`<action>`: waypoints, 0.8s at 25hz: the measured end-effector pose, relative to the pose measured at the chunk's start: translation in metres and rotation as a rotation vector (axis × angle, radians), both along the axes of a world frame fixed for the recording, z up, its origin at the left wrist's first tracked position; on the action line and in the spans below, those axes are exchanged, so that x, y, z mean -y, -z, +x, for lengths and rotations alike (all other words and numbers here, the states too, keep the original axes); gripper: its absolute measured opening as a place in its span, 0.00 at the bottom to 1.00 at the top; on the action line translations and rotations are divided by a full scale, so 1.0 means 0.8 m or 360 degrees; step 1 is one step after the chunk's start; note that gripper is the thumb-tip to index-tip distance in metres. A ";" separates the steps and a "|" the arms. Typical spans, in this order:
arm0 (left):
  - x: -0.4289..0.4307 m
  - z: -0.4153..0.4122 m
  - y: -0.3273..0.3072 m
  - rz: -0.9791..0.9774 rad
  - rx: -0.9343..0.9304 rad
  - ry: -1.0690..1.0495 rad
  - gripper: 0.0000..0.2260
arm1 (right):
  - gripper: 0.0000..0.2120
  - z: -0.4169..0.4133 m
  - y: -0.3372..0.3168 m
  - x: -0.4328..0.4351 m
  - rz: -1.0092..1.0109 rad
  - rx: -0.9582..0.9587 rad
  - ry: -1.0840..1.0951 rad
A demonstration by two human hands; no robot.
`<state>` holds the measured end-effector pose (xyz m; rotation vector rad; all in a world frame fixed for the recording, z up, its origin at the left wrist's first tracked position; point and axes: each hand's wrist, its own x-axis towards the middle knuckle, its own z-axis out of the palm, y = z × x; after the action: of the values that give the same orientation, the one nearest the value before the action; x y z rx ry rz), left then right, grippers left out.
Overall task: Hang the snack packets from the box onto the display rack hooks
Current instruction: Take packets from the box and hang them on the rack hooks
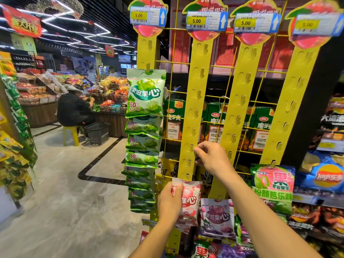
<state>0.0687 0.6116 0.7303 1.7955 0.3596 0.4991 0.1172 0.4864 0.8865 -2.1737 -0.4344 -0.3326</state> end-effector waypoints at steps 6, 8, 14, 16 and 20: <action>-0.001 -0.005 -0.004 -0.0090 0.0061 0.0103 0.09 | 0.07 0.000 0.001 0.000 0.0001 0.0004 0.0019; -0.001 -0.007 -0.007 -0.0152 0.0089 0.0145 0.08 | 0.07 0.000 0.001 -0.001 -0.0003 -0.0006 0.0022; -0.001 -0.005 -0.020 -0.0259 0.0182 0.0179 0.09 | 0.06 0.002 0.002 -0.002 0.0004 -0.0016 0.0033; -0.001 0.001 -0.026 -0.0239 0.0190 0.0128 0.11 | 0.07 0.002 0.003 -0.002 0.0002 -0.0006 0.0032; 0.002 0.012 -0.038 -0.0171 0.0197 -0.0010 0.16 | 0.08 0.001 0.003 -0.004 -0.0011 0.0033 0.0032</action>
<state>0.0780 0.6103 0.7610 1.6516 0.3007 0.5814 0.1182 0.4895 0.8839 -2.1845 -0.4261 -0.3655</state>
